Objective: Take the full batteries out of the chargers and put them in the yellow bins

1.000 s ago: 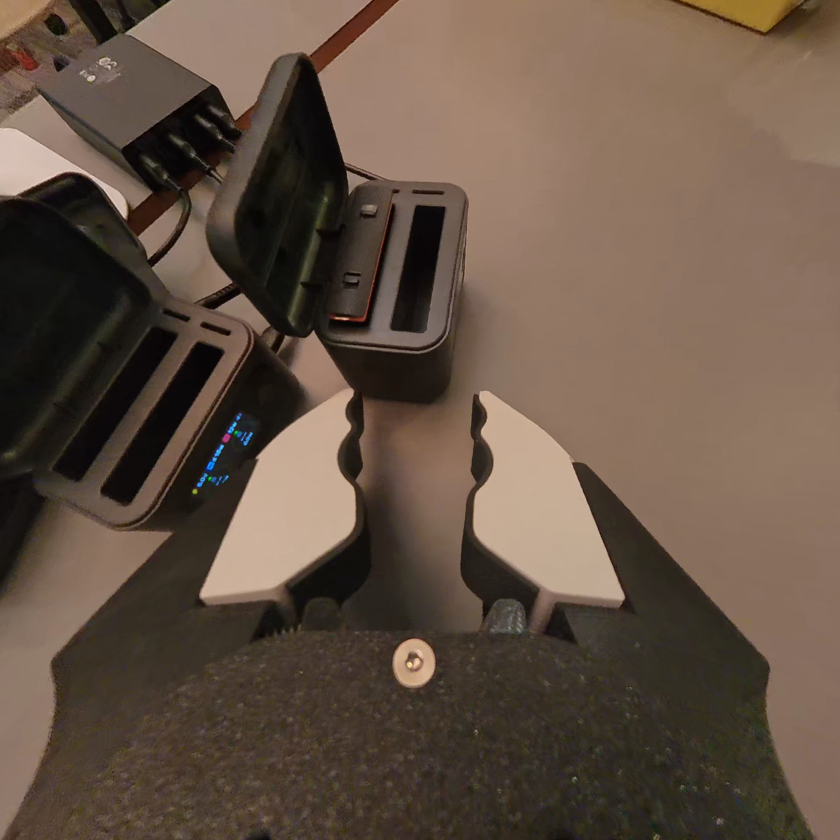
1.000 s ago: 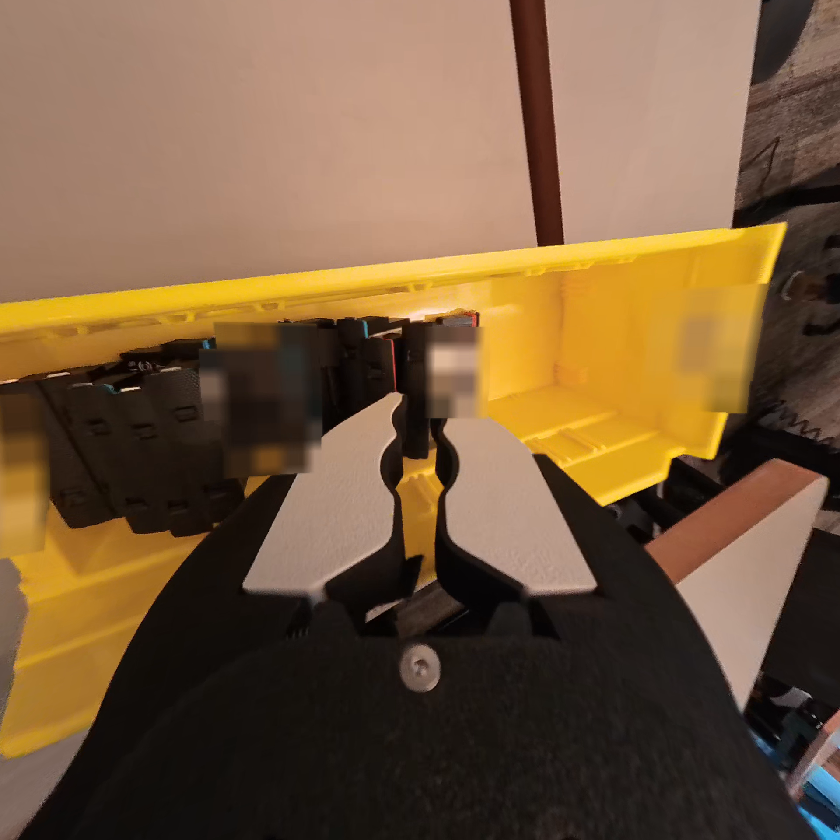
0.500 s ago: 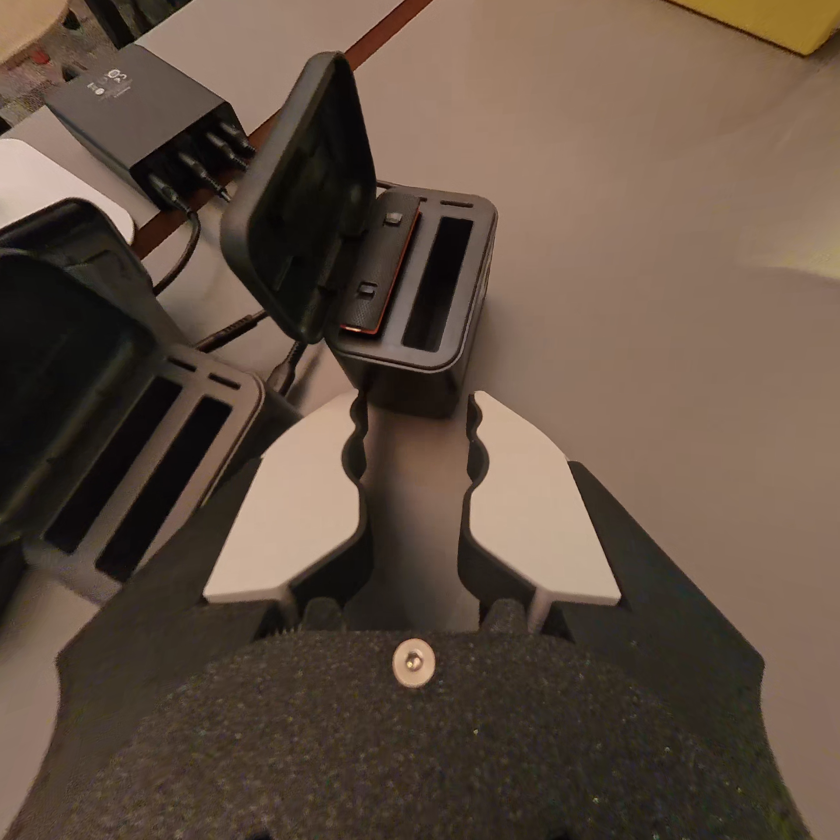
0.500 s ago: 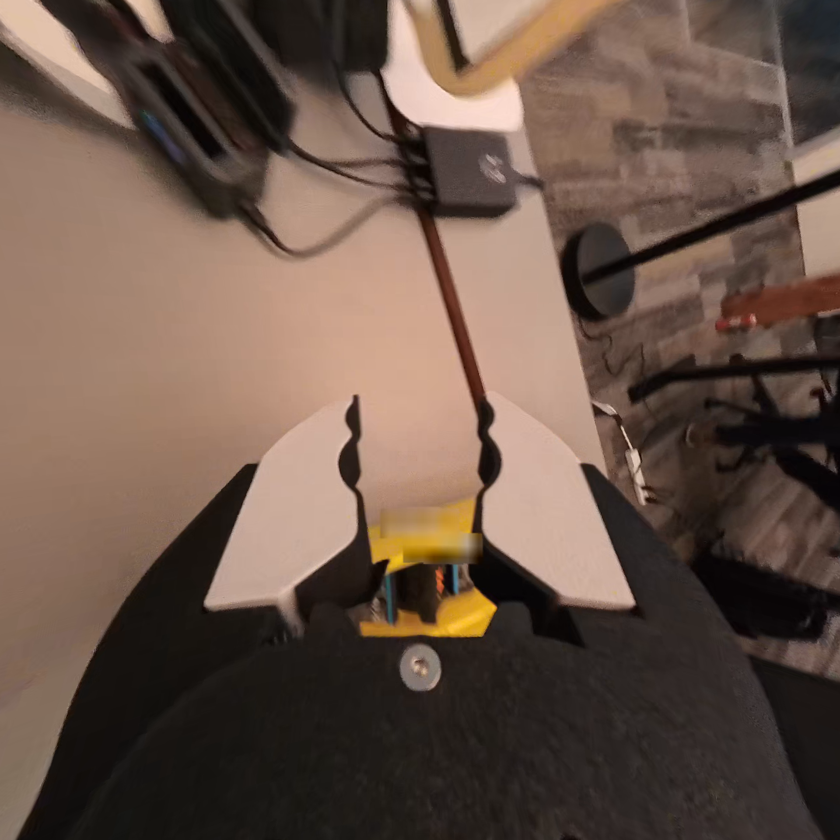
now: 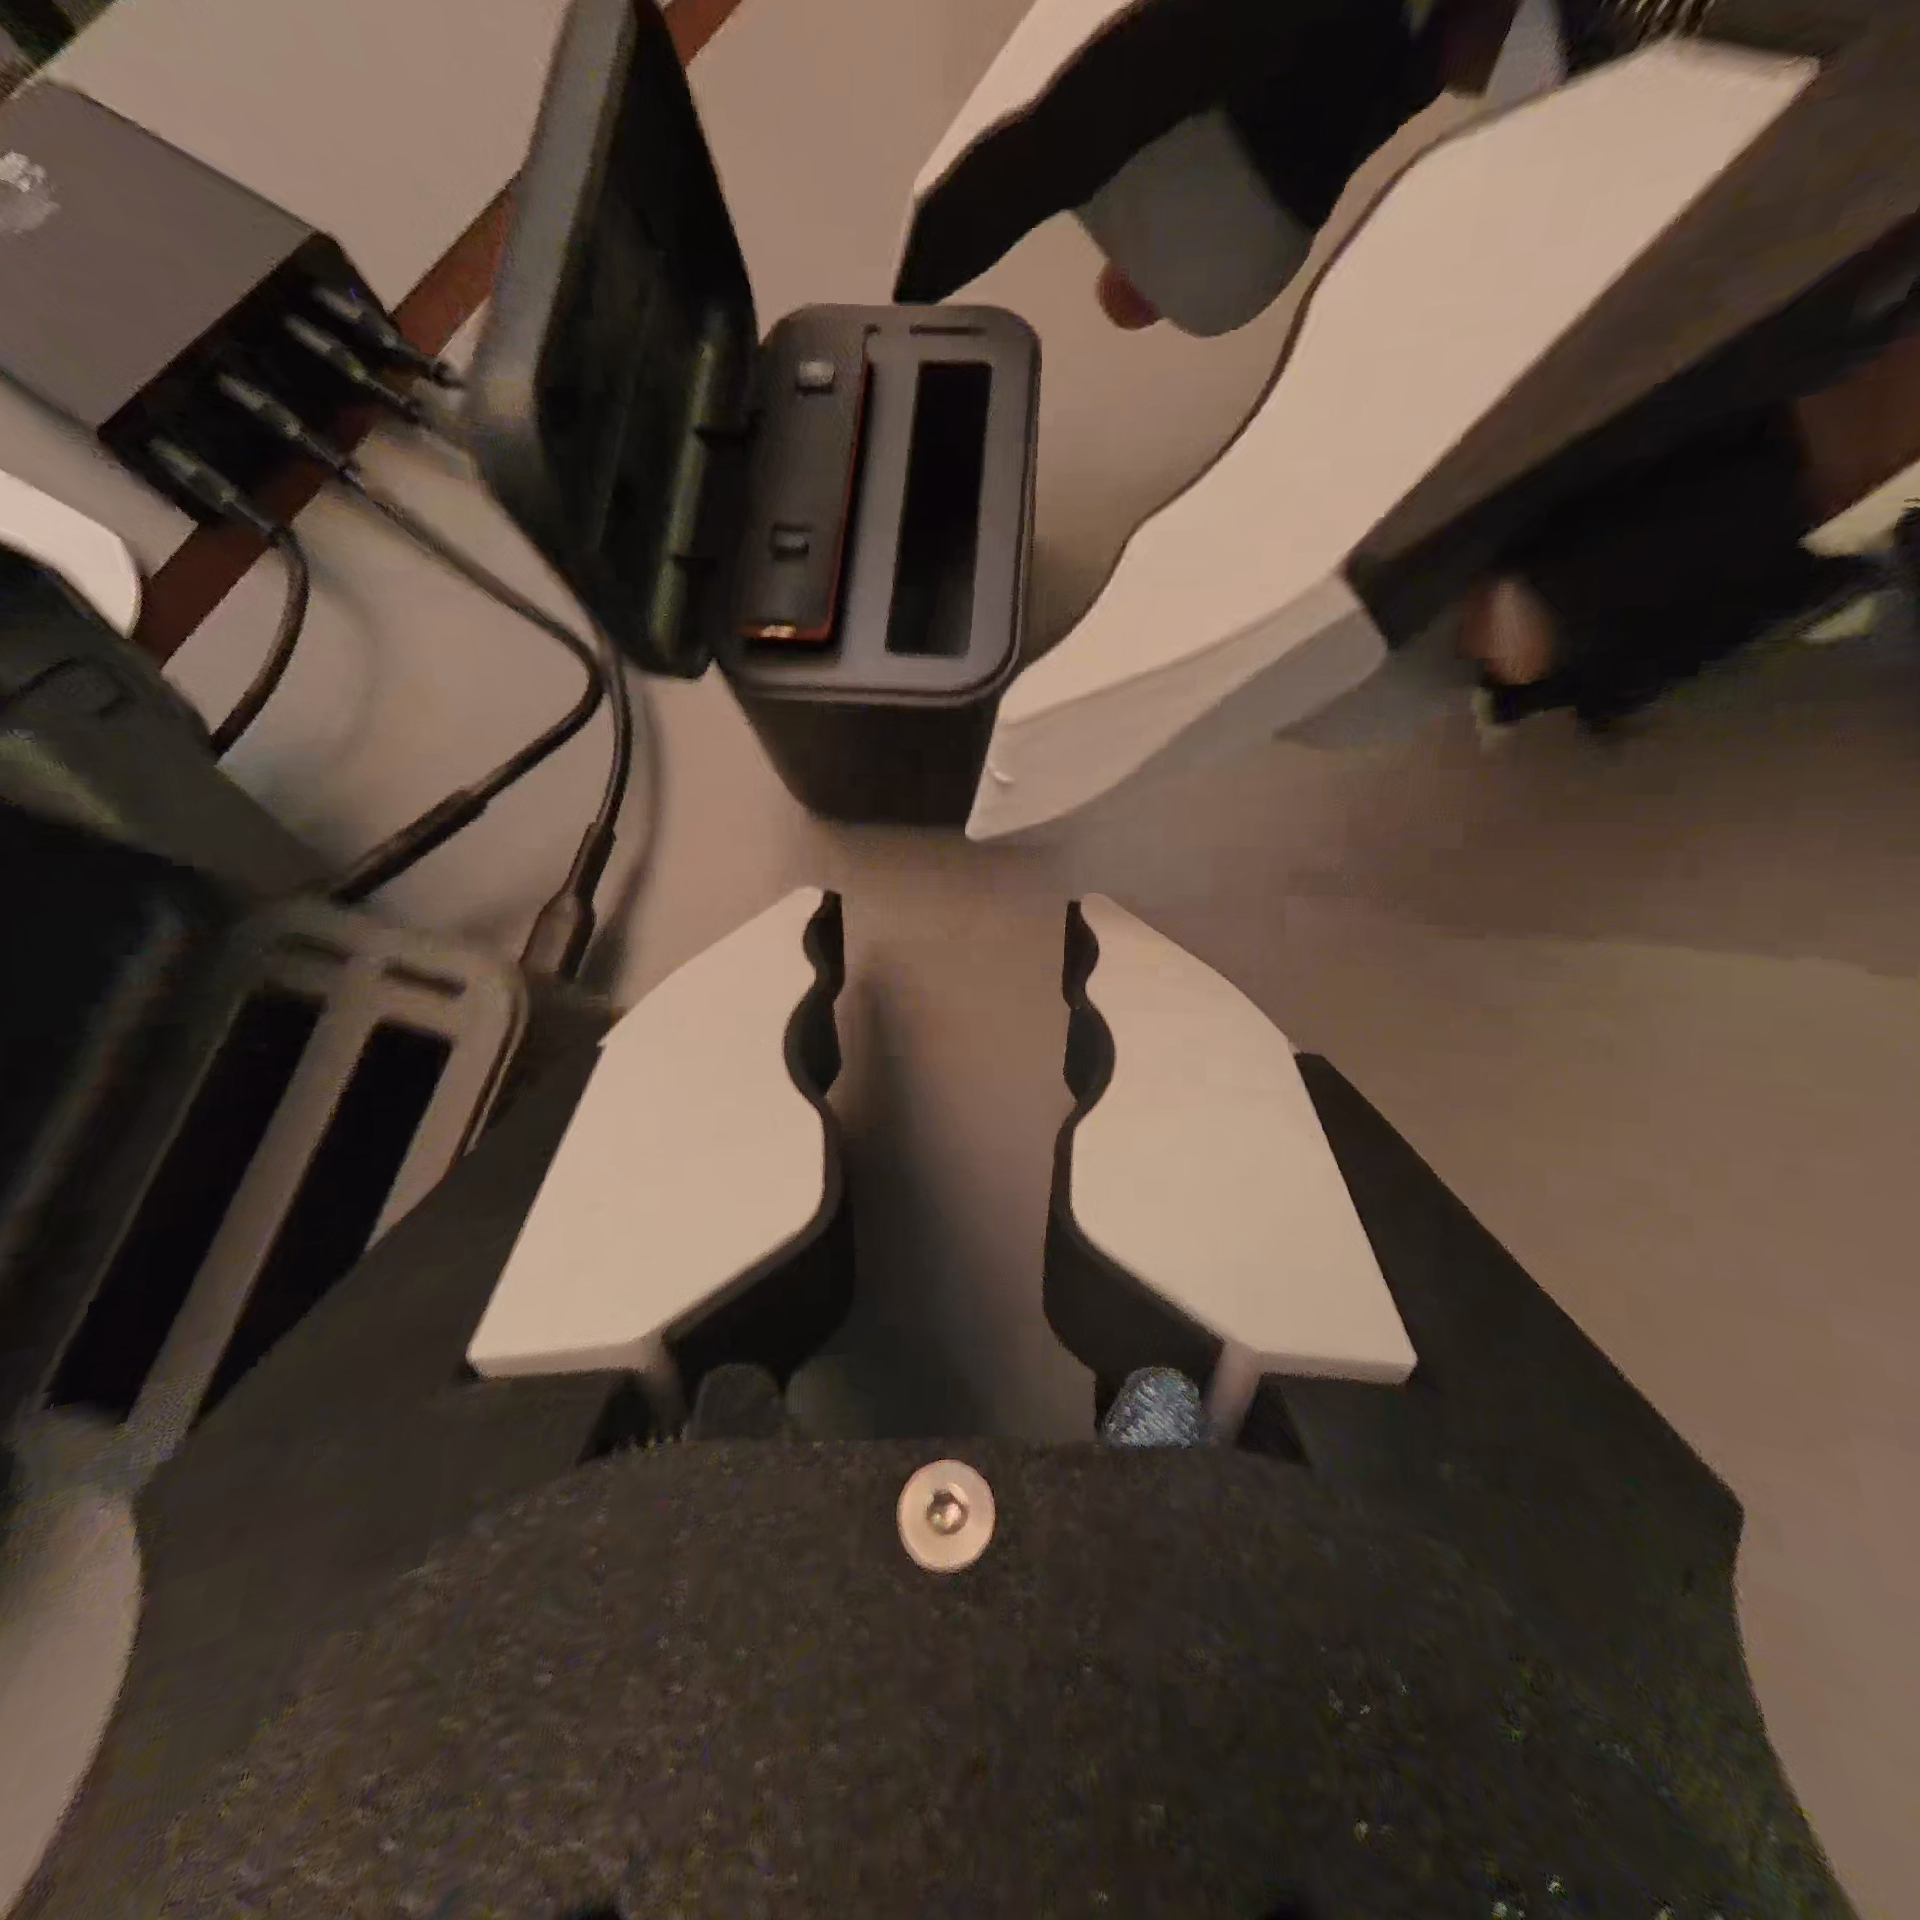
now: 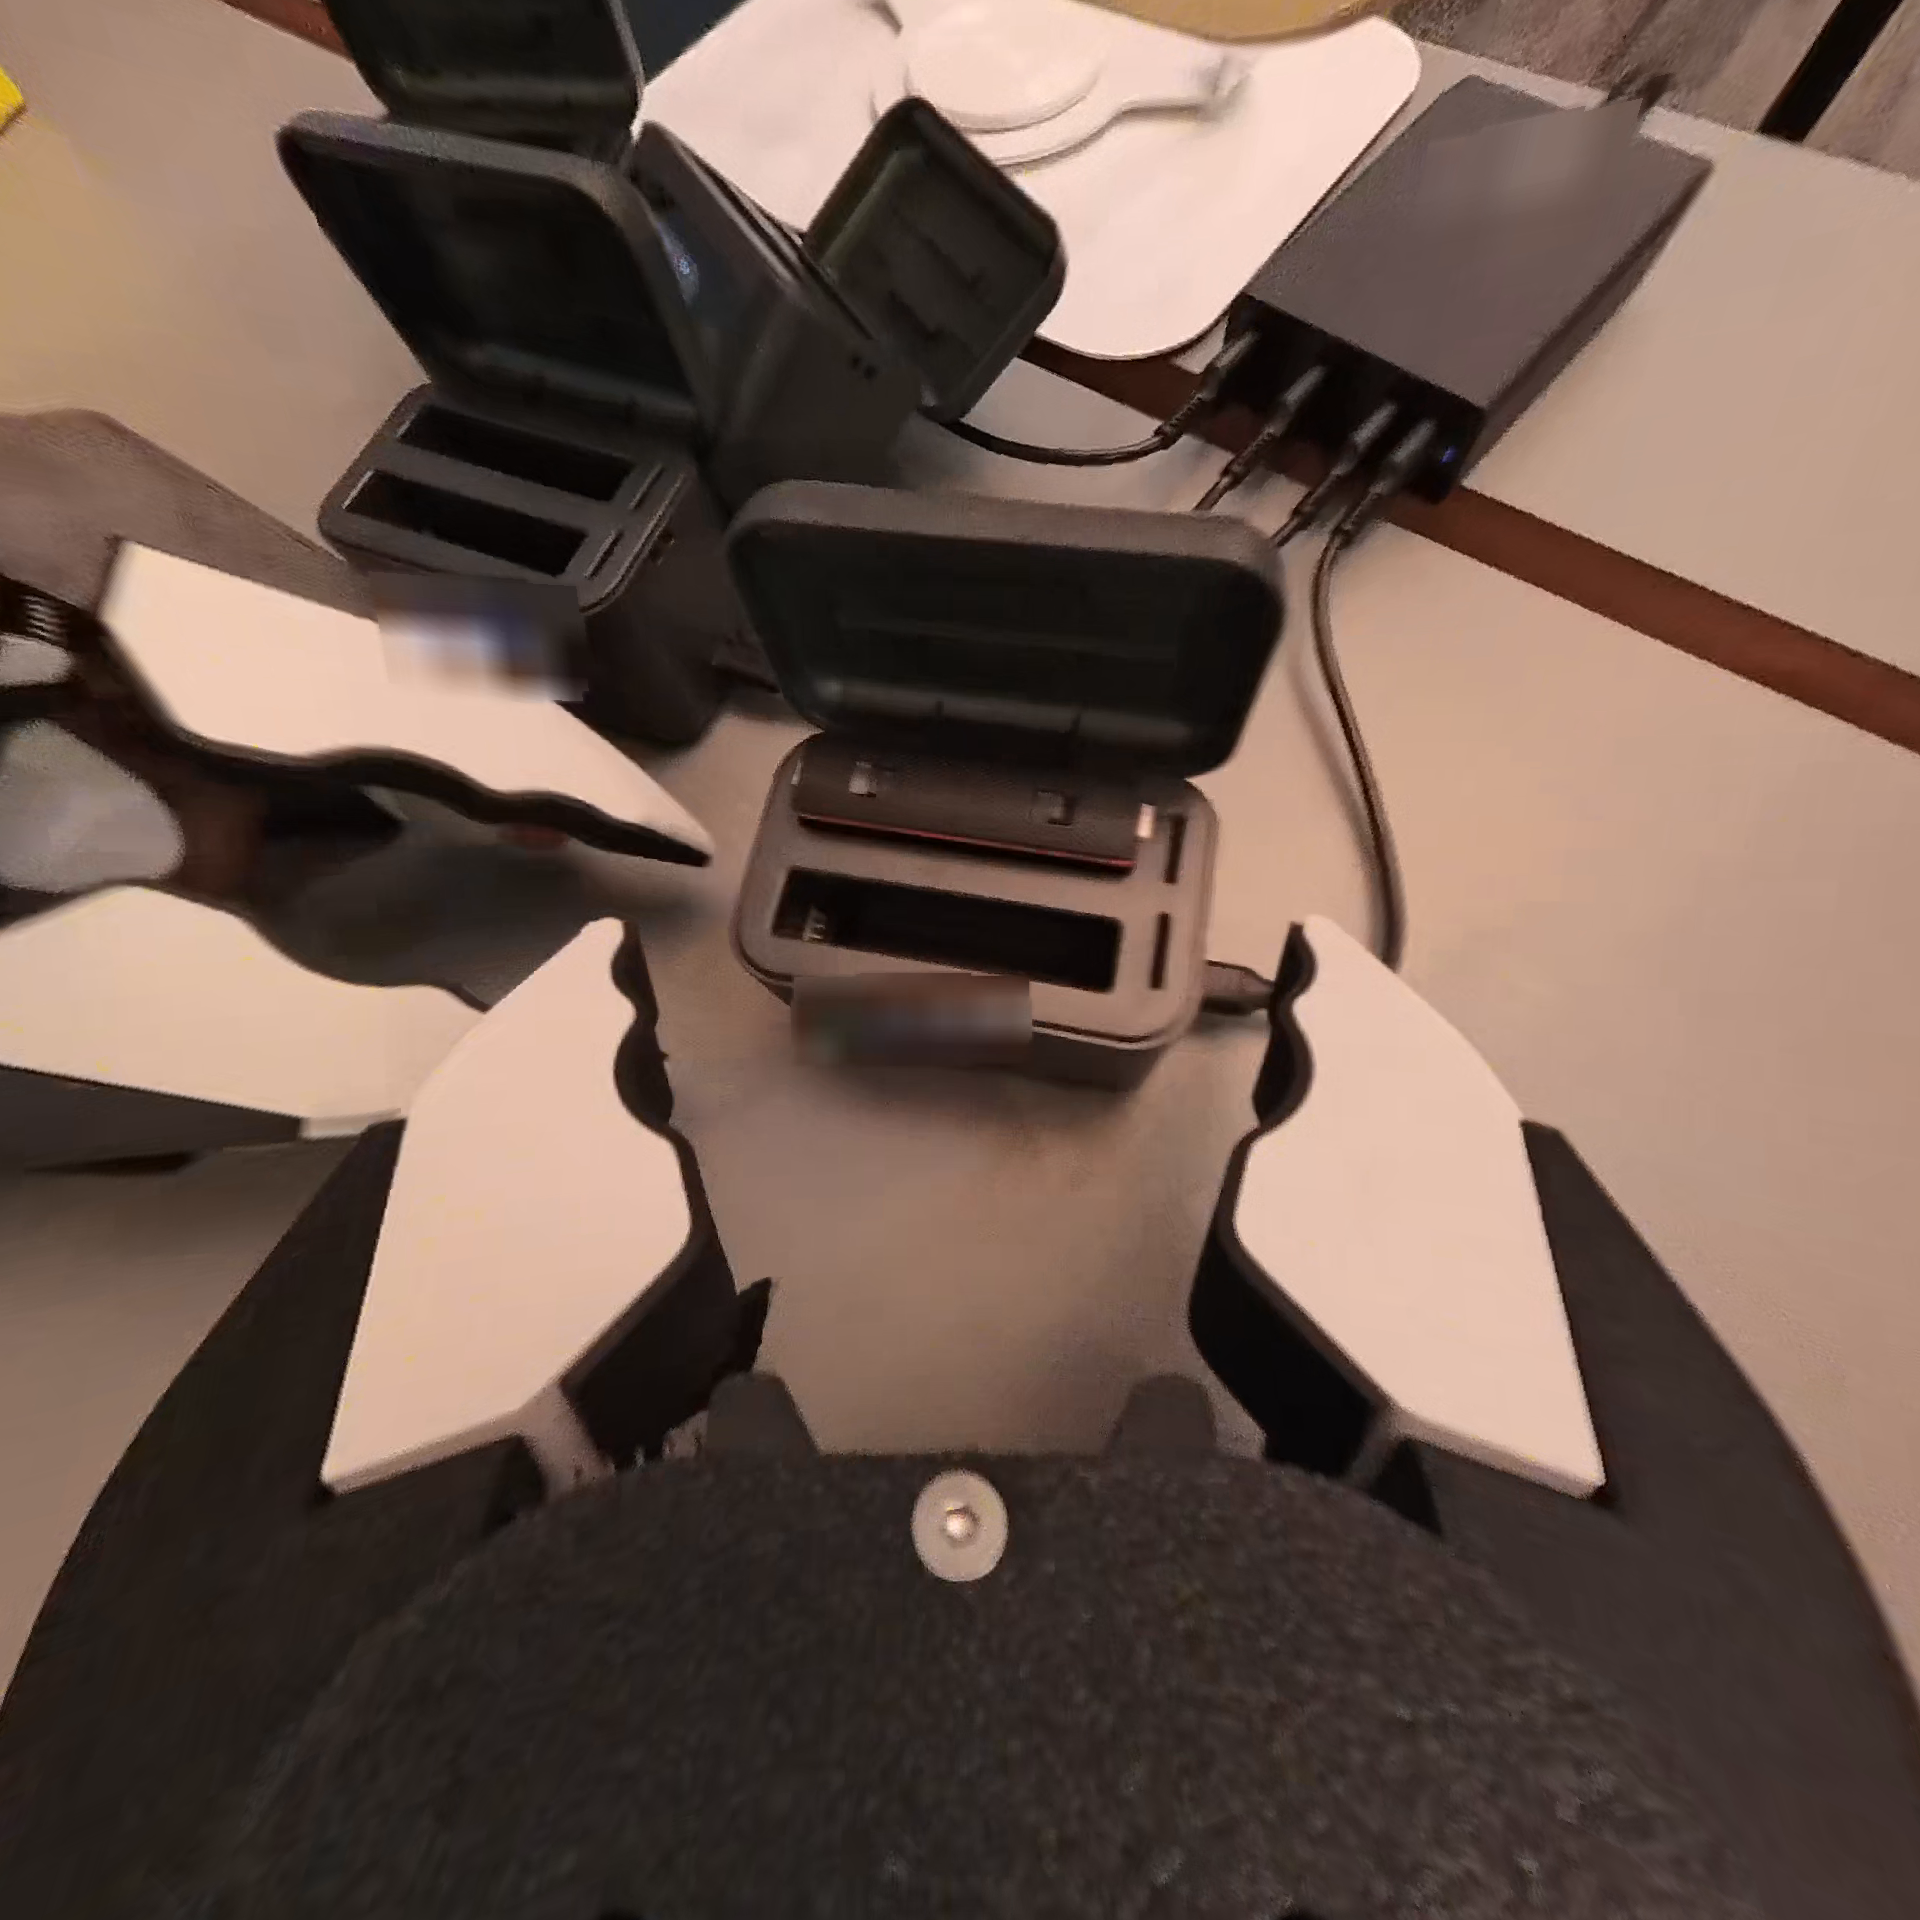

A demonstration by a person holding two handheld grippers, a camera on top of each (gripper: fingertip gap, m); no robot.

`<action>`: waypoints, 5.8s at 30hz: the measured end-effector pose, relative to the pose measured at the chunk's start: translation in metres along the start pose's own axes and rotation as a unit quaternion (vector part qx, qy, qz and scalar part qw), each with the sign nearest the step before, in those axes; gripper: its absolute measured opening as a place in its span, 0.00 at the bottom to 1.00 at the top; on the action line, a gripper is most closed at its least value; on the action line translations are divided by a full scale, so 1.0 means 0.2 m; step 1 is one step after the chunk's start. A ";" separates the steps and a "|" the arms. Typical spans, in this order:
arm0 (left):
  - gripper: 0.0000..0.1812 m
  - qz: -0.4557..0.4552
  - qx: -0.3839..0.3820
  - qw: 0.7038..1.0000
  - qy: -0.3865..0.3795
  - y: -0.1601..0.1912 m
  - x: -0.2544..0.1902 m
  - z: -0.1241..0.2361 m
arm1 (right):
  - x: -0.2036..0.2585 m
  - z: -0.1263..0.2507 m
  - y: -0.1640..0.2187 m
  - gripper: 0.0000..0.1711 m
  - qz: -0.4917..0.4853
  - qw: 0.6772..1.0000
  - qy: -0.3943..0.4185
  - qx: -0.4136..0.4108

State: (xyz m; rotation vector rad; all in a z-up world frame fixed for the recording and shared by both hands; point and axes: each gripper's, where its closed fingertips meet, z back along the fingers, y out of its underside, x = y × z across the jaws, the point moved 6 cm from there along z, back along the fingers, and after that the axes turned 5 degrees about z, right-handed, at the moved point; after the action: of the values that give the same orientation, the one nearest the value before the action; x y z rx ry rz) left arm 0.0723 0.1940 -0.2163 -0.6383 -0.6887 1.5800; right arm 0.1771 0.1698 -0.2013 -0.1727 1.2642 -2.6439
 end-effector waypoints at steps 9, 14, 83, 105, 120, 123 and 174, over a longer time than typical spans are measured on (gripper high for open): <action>0.22 0.099 -0.009 0.994 -0.045 0.16 0.23 0.39 | 0.00 -0.10 0.02 0.57 0.012 0.998 0.063 0.004; 0.33 0.148 -0.017 0.987 -0.066 0.22 0.33 0.37 | -0.06 -0.07 0.03 0.54 -0.017 0.992 0.122 -0.004; 0.31 -0.002 -0.092 0.988 -0.124 0.03 0.57 0.32 | 0.18 -0.52 -0.65 0.25 0.281 0.895 -0.173 0.301; 0.29 0.030 -0.065 0.993 -0.093 0.14 0.65 0.47 | 0.40 -0.25 -0.69 0.24 0.372 0.915 -0.129 0.088; 0.21 0.133 -0.282 0.928 -0.203 0.08 0.56 0.81 | 0.11 0.54 -0.09 0.20 -0.038 0.952 0.183 -0.243; 0.17 0.151 -0.297 0.913 -0.234 0.14 0.51 0.85 | 0.11 0.53 0.10 0.19 -0.049 0.954 0.208 -0.211; 0.17 -0.069 0.317 0.928 -0.186 0.99 1.05 1.66 | 0.16 0.45 0.22 0.00 0.003 0.973 0.161 -0.167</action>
State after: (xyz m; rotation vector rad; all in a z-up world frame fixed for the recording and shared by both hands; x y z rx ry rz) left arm -0.3272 0.3616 -0.1437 0.1907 -0.4366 1.6811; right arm 0.1688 0.0669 -0.1793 0.2211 1.8060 -2.5036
